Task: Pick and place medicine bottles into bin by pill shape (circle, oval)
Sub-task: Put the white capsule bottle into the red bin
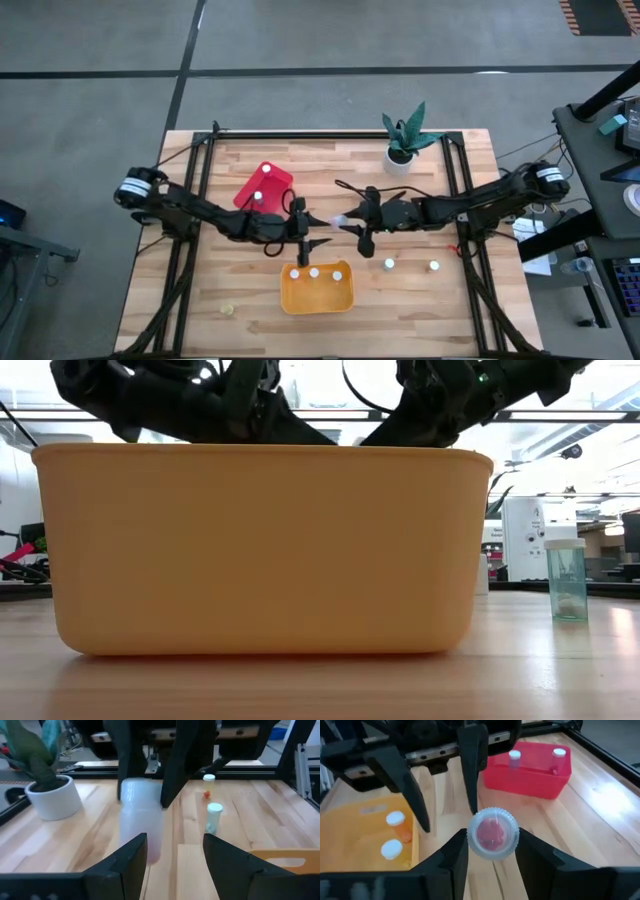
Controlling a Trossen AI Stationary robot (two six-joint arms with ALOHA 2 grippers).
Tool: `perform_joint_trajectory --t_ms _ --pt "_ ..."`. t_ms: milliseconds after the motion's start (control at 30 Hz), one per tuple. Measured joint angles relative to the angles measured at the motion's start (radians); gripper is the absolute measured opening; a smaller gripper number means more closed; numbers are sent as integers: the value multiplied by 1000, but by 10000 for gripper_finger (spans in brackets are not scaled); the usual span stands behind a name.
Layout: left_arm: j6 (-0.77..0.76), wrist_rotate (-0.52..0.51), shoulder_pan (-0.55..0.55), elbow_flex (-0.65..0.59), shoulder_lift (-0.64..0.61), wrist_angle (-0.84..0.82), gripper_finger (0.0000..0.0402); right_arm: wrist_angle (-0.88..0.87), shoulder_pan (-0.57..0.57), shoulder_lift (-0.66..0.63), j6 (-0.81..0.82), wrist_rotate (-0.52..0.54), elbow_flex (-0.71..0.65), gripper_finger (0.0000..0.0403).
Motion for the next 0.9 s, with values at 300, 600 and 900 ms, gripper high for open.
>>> perform_joint_trajectory --t_ms 300,600,900 --pt "1 16 7 33 31 13 178 -4 0 4 -4 -22 3 134" --pt "18 -18 19 32 31 12 178 0 2 2 -8 -12 3 134" --pt "46 -130 25 32 31 11 178 9 6 1 0 -13 7 134"
